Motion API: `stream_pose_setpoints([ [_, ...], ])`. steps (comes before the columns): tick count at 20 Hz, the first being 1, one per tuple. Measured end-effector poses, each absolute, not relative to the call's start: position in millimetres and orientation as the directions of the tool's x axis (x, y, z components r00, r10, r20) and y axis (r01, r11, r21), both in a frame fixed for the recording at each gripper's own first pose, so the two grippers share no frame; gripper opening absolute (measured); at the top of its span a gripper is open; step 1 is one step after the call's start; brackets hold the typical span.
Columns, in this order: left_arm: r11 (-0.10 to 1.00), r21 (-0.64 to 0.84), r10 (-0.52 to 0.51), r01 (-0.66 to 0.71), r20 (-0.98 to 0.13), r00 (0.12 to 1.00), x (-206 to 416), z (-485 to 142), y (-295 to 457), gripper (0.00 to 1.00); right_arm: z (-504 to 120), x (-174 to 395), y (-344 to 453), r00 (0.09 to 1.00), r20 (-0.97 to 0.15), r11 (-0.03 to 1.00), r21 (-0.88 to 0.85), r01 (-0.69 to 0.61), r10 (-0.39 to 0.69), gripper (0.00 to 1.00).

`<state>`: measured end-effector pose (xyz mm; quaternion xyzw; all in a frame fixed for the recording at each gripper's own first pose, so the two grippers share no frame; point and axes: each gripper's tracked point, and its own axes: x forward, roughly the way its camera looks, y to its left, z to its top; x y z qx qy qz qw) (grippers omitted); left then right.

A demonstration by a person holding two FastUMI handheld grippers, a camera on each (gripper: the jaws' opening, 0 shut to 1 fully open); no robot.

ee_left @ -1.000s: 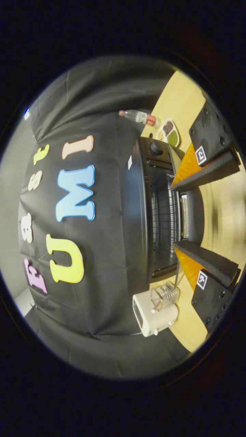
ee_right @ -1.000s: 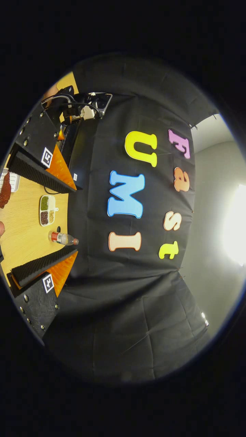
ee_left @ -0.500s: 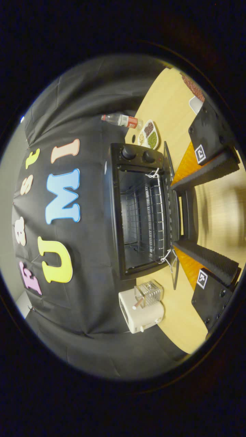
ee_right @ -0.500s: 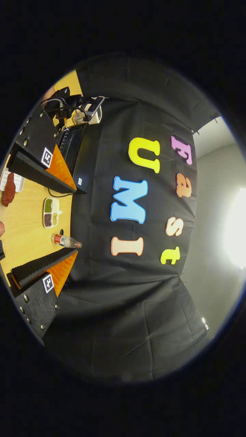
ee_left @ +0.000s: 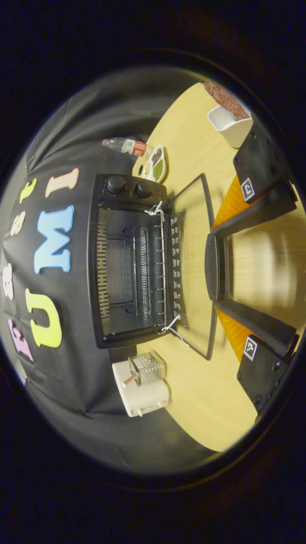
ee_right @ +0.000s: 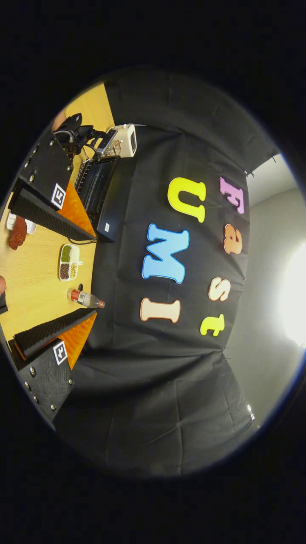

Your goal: Open the electric oven with the left hand, put the food in, and close the electric oven.

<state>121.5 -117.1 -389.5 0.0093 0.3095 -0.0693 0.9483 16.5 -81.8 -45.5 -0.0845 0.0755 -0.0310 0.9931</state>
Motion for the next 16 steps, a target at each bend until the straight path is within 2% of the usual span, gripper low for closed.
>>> stream_pose_setpoints([
  [3,0.990,-0.040,-0.136,0.138,-0.579,0.804,119,-382,-122,0.99,-54,14,-79,0.983,-0.175,0.986,-0.167,0.027,-0.057,0.97],
  [4,0.988,-0.040,-0.145,0.148,-0.564,0.813,119,-372,-124,0.94,-61,11,-78,0.980,-0.191,0.988,-0.154,0.021,-0.051,0.97],
  [5,0.986,-0.031,-0.153,0.163,-0.546,0.823,116,-359,-127,0.99,-66,11,-78,0.977,-0.207,0.990,-0.142,0.019,-0.048,0.97],
  [8,0.980,-0.009,-0.179,0.198,-0.469,0.865,108,-310,-133,1.00,-85,11,-73,0.967,-0.252,0.996,-0.091,-0.003,-0.020,0.97],
  [9,0.979,-0.015,-0.189,0.204,-0.443,0.877,105,-292,-136,0.94,-93,12,-70,0.961,-0.278,0.998,-0.068,-0.017,-0.002,0.97],
  [13,0.980,-0.037,-0.195,0.194,-0.318,0.928,93,-214,-136,0.94,-137,13,-62,0.914,-0.401,0.998,0.027,-0.060,0.066,0.97],
  [15,0.982,-0.055,-0.188,0.180,-0.260,0.947,88,-180,-133,1.00,-161,10,-62,0.885,-0.458,0.996,0.067,-0.060,0.084,0.97],
  [16,0.982,-0.062,-0.187,0.177,-0.234,0.954,85,-164,-131,1.00,-171,9,-62,0.870,-0.483,0.995,0.086,-0.057,0.092,0.97],
])
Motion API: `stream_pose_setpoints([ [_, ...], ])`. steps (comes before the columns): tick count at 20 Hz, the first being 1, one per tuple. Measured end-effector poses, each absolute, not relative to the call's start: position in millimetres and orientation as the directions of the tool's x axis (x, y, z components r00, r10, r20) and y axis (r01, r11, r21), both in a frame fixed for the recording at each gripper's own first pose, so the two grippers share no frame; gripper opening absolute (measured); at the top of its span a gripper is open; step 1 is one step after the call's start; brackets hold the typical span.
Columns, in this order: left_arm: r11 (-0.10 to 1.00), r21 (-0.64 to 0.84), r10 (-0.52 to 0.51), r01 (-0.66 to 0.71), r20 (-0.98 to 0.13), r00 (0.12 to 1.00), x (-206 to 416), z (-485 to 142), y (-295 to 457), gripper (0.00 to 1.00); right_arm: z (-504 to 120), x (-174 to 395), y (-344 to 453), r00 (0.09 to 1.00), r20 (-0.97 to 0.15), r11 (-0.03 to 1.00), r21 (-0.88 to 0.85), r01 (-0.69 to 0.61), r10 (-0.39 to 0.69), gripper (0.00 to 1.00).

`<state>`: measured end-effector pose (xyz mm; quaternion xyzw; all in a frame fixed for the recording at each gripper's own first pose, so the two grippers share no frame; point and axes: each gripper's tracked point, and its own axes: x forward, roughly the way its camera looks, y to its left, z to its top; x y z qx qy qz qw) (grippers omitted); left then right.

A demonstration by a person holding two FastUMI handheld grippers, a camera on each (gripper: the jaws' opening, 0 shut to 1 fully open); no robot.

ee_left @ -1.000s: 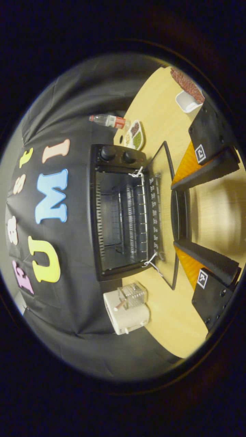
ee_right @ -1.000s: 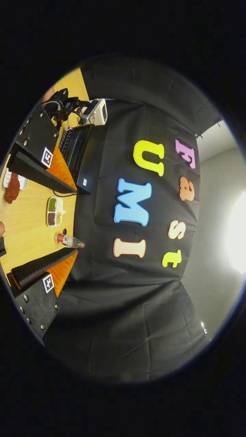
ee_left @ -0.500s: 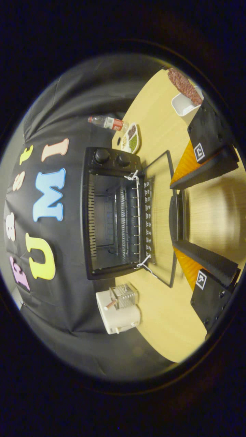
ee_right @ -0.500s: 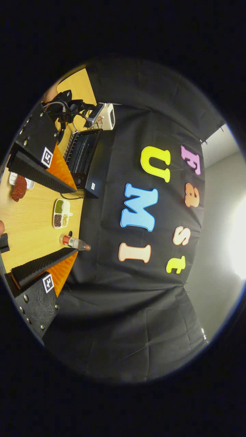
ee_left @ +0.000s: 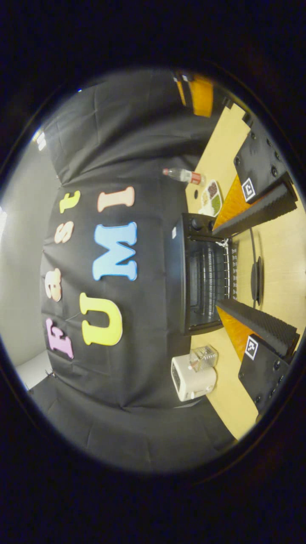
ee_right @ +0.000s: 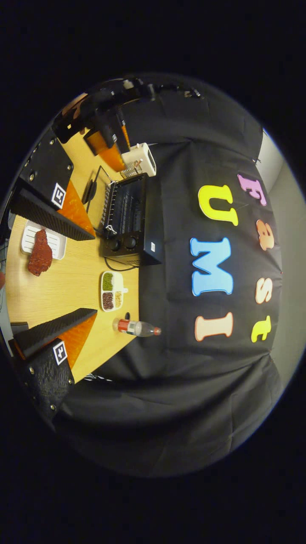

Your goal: Open the electric oven with the left hand, put the food in, and close the electric oven.

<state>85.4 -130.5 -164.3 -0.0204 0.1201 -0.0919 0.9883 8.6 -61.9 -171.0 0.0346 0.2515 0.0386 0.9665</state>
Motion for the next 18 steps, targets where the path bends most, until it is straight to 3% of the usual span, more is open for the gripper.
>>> stream_pose_setpoints([
  [6,0.985,-0.059,-0.170,0.165,-0.104,0.980,68,-85,-119,1.00,-235,-5,-57,0.759,-0.627,0.979,0.194,-0.063,0.173,0.97],
  [13,0.993,-0.028,-0.113,0.111,-0.084,0.990,46,-63,-103,0.94,-293,-24,-41,0.602,-0.749,0.934,0.358,0.018,0.275,0.97],
  [14,0.995,-0.022,-0.100,0.099,-0.086,0.991,43,-63,-101,0.94,-300,-27,-39,0.580,-0.760,0.923,0.383,0.032,0.295,0.79],
  [18,0.999,-0.003,-0.053,0.053,-0.097,0.994,23,-65,-94,0.94,-314,-43,-26,0.474,-0.790,0.869,0.485,0.098,0.388,0.77],
])
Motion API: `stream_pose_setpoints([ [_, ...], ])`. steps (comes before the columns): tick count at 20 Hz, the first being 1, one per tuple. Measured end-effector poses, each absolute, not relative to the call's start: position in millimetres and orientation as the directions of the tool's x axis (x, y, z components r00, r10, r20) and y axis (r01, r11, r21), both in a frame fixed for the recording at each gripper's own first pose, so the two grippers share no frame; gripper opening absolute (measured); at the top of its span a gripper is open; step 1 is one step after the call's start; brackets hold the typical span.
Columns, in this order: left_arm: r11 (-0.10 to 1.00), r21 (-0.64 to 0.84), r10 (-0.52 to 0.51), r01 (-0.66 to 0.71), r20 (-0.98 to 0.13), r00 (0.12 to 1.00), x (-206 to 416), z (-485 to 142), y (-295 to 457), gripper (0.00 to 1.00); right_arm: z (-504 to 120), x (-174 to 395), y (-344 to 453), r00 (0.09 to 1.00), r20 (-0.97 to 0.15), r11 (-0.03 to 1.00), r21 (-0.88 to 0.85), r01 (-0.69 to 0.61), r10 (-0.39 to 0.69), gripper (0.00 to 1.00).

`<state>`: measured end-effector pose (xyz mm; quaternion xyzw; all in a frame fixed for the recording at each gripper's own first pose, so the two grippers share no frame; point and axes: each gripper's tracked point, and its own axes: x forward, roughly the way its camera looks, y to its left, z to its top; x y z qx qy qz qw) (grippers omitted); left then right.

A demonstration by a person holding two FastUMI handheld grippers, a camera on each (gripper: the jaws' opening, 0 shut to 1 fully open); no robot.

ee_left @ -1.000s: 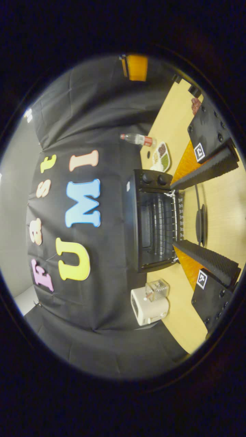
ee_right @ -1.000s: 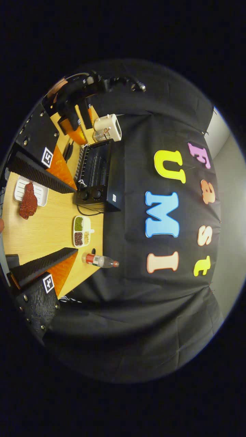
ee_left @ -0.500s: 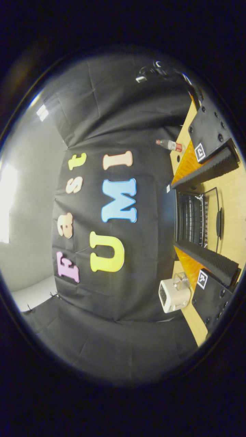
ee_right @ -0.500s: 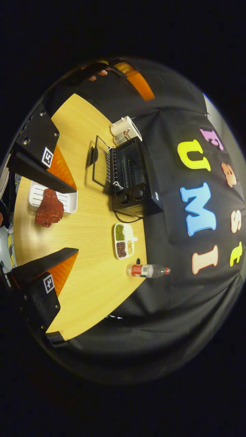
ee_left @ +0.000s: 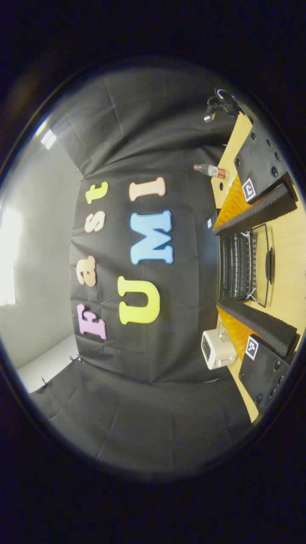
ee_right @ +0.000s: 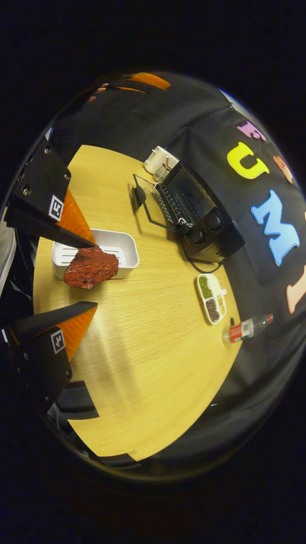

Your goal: Open the electric oven with the left hand, put the food in, and close the electric oven.

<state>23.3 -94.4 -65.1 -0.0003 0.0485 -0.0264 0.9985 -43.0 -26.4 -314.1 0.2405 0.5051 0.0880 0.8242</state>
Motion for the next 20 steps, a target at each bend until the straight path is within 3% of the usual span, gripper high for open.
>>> stream_pose_setpoints([
  [2,0.999,0.007,-0.033,0.034,-0.104,0.994,15,-67,-93,0.94,-310,-50,-21,0.466,-0.767,0.823,0.553,0.131,0.441,0.76],
  [4,1.000,0.014,-0.015,0.017,-0.103,0.995,7,-66,-93,0.98,-314,-52,-17,0.448,-0.765,0.799,0.579,0.165,0.462,0.31],
  [5,1.000,0.013,-0.010,0.012,-0.103,0.995,4,-66,-93,0.94,-315,-50,-21,0.450,-0.765,0.797,0.580,0.170,0.461,0.31],
  [6,1.000,0.009,-0.011,0.012,-0.104,0.994,2,-68,-94,0.96,-317,-47,-12,0.465,-0.749,0.778,0.602,0.178,0.472,0.31],
  [8,1.000,0.015,-0.011,0.013,-0.107,0.994,2,-69,-92,1.00,-300,-44,-13,0.483,-0.729,0.766,0.620,0.168,0.485,0.11],
  [13,1.000,-0.013,-0.030,0.028,-0.102,0.994,19,-71,-82,1.00,-280,-34,-10,0.518,-0.736,0.841,0.539,0.057,0.436,0.11],
  [20,0.997,-0.062,-0.055,0.049,-0.100,0.993,48,-82,-53,0.98,-229,-1,8,0.603,-0.676,0.817,0.572,0.070,0.422,0.10],
])
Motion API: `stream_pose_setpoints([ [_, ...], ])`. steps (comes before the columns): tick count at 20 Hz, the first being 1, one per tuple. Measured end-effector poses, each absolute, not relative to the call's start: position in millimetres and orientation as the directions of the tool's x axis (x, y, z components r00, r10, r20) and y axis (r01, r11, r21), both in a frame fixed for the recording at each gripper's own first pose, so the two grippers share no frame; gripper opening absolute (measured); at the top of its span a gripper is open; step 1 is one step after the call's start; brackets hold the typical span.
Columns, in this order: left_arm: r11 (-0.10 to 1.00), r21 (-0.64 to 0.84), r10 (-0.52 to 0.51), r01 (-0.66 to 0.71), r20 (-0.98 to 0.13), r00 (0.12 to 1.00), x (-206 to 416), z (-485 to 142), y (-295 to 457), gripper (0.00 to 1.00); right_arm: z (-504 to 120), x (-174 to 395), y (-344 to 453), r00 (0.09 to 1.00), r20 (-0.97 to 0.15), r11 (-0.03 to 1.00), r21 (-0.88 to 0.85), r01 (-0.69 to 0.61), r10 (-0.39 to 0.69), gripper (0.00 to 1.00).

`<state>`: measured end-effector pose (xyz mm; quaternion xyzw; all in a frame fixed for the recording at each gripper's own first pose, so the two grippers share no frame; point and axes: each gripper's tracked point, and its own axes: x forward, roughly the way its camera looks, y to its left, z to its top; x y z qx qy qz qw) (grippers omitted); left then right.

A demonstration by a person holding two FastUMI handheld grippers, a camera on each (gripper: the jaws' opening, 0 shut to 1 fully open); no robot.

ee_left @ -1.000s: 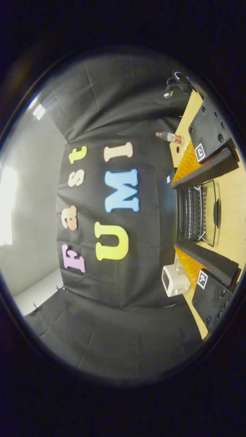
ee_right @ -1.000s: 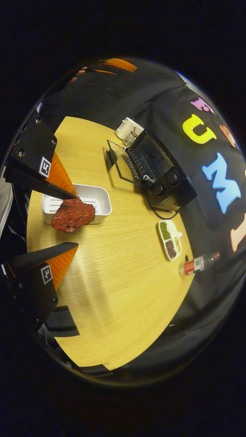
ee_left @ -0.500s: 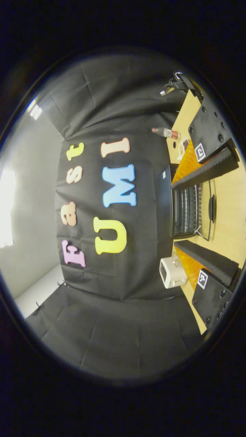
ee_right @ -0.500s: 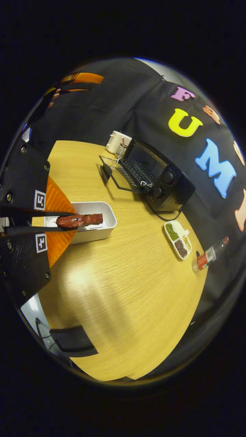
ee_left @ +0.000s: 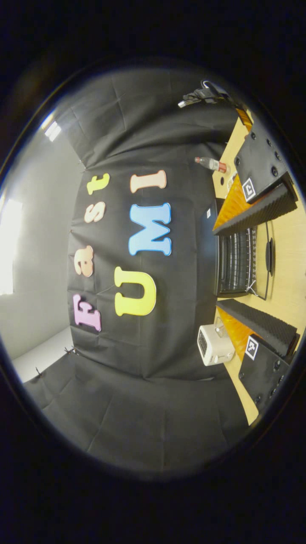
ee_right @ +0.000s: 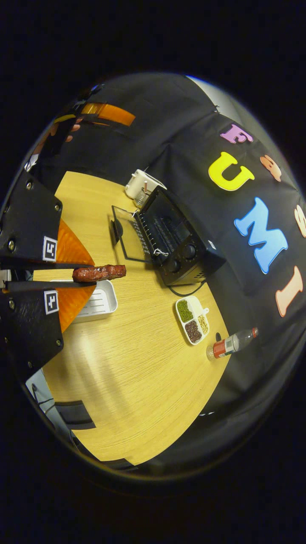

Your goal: Open the electric oven with the left hand, put the food in, and close the electric oven.

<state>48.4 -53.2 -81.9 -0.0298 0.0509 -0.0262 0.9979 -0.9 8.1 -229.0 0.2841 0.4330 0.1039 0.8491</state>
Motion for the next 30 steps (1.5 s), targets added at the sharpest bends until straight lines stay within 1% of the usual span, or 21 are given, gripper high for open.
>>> stream_pose_setpoints([
  [2,0.996,-0.068,-0.066,0.059,-0.098,0.993,54,-83,-44,0.98,-216,14,23,0.632,-0.644,0.798,0.599,0.066,0.431,0.11],
  [3,0.996,-0.068,-0.072,0.065,-0.097,0.993,57,-83,-41,1.00,-212,22,30,0.643,-0.631,0.791,0.608,0.062,0.434,0.11],
  [5,0.994,-0.070,-0.087,0.080,-0.097,0.992,62,-84,-34,0.94,-204,41,45,0.665,-0.601,0.774,0.631,0.055,0.443,0.11],
  [7,0.994,-0.067,-0.092,0.086,-0.094,0.991,67,-84,-24,0.94,-202,58,62,0.677,-0.582,0.761,0.647,0.049,0.451,0.10],
  [8,0.994,-0.067,-0.093,0.087,-0.092,0.991,70,-85,-20,1.00,-201,65,69,0.682,-0.575,0.756,0.653,0.049,0.452,0.10],
  [14,0.994,-0.067,-0.089,0.083,-0.099,0.991,81,-90,10,0.98,-216,118,122,0.681,-0.537,0.701,0.711,0.049,0.497,0.10],
  [16,0.996,-0.053,-0.079,0.073,-0.105,0.991,81,-91,23,0.98,-221,134,138,0.683,-0.523,0.684,0.728,0.047,0.510,0.10],
  [17,0.997,-0.045,-0.072,0.068,-0.106,0.992,81,-91,31,1.00,-225,142,147,0.682,-0.519,0.676,0.735,0.048,0.515,0.10],
  [18,0.997,-0.036,-0.065,0.062,-0.108,0.992,82,-92,38,0.98,-229,150,156,0.683,-0.511,0.664,0.746,0.050,0.523,0.10],
  [20,0.999,-0.024,-0.049,0.047,-0.122,0.991,84,-97,53,0.98,-234,168,173,0.689,-0.496,0.645,0.762,0.053,0.529,0.10],
  [21,0.999,-0.023,-0.038,0.036,-0.128,0.991,86,-98,63,0.94,-237,178,179,0.695,-0.489,0.639,0.767,0.055,0.526,0.10],
  [22,0.999,-0.024,-0.028,0.025,-0.133,0.991,87,-100,72,0.98,-241,186,186,0.699,-0.483,0.631,0.774,0.059,0.527,0.10],
  [24,1.000,-0.025,-0.012,0.008,-0.146,0.989,88,-106,88,0.98,-245,203,198,0.711,-0.468,0.613,0.787,0.065,0.525,0.10],
  [27,1.000,-0.009,0.010,-0.011,-0.168,0.986,93,-116,107,0.98,-252,227,211,0.732,-0.438,0.608,0.793,0.041,0.522,0.10],
  [28,1.000,-0.003,0.021,-0.022,-0.175,0.984,92,-119,112,1.00,-254,231,216,0.737,-0.426,0.604,0.796,0.030,0.525,0.10],
  [29,0.999,0.001,0.033,-0.033,-0.181,0.983,93,-122,118,0.98,-256,237,220,0.738,-0.419,0.602,0.798,0.022,0.529,0.10],
  [30,0.999,0.001,0.042,-0.042,-0.186,0.982,90,-124,121,1.00,-261,241,222,0.738,-0.420,0.606,0.795,0.019,0.528,0.10],
])
